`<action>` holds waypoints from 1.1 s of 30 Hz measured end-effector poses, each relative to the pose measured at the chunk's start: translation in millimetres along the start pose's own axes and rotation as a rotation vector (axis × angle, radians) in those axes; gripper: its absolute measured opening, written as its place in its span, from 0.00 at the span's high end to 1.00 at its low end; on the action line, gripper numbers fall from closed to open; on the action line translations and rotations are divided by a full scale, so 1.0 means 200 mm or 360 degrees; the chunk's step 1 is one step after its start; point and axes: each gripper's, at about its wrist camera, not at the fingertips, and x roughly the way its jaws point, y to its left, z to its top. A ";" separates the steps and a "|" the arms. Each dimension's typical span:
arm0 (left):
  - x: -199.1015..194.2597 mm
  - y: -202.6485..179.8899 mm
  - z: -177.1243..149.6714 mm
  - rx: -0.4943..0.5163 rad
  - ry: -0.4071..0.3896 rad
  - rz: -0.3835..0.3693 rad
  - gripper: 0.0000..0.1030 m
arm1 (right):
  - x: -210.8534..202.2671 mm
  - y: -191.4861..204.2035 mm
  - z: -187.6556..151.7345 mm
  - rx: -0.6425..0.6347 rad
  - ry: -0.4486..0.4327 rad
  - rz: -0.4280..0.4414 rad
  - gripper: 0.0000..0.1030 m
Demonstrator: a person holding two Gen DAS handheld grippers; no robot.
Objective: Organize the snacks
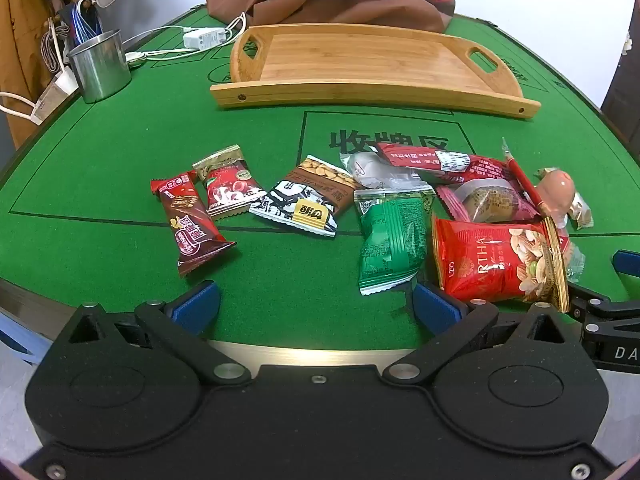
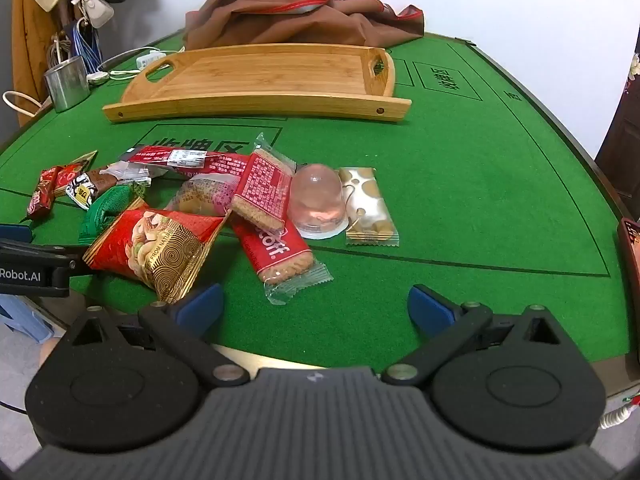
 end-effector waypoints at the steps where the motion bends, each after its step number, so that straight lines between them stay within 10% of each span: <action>1: 0.00 0.00 0.00 0.0000 0.0001 0.0000 0.00 | 0.00 0.00 0.00 -0.0002 -0.0005 -0.0002 0.00; 33: 0.00 0.00 0.00 0.0002 0.0001 0.0002 0.00 | -0.01 0.00 0.00 0.0001 -0.0012 -0.0007 0.00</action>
